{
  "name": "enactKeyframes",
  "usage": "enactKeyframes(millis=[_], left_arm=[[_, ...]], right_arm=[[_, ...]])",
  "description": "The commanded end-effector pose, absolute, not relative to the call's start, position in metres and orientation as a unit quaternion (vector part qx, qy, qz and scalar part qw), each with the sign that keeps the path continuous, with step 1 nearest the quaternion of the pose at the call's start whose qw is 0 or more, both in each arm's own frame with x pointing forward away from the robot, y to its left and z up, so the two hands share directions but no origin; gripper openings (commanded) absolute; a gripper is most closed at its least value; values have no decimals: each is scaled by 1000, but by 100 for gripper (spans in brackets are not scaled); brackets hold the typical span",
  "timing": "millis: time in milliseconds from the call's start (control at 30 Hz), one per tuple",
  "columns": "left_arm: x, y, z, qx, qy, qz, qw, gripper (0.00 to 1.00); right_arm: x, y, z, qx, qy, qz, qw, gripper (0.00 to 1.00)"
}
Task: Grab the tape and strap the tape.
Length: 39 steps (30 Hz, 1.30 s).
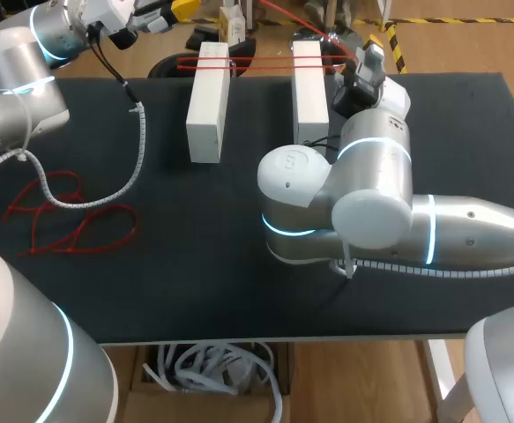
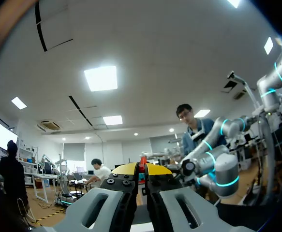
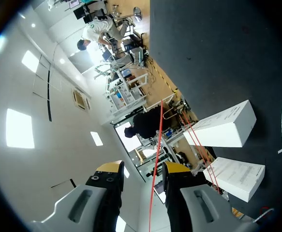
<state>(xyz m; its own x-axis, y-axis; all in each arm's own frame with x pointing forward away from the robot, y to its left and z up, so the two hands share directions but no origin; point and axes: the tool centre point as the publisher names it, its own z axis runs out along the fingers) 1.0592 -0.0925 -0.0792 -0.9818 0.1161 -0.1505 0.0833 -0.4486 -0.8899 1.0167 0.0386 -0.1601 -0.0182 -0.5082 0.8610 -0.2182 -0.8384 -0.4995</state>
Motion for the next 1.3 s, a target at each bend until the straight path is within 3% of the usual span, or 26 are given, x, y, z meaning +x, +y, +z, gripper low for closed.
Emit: enactKeyframes(millis=[33, 1000, 1167, 1233, 1300], left_arm=[[1061, -92, -80, -96, -524, 846, 11, 0], [1061, -92, -80, -96, -524, 846, 11, 0], [1061, -92, -80, -96, -524, 846, 11, 0], [1061, -92, -80, -96, -524, 846, 11, 0], [1061, -92, -80, -96, -524, 846, 11, 0]], right_arm=[[1017, 38, -159, -693, 263, -662, 107, 35], [1016, 42, -160, -696, 262, -659, 108, 24], [1017, 42, -160, -696, 260, -660, 107, 16], [1016, 41, -160, -697, 258, -660, 107, 0], [1016, 40, -161, -698, 256, -660, 106, 0]])
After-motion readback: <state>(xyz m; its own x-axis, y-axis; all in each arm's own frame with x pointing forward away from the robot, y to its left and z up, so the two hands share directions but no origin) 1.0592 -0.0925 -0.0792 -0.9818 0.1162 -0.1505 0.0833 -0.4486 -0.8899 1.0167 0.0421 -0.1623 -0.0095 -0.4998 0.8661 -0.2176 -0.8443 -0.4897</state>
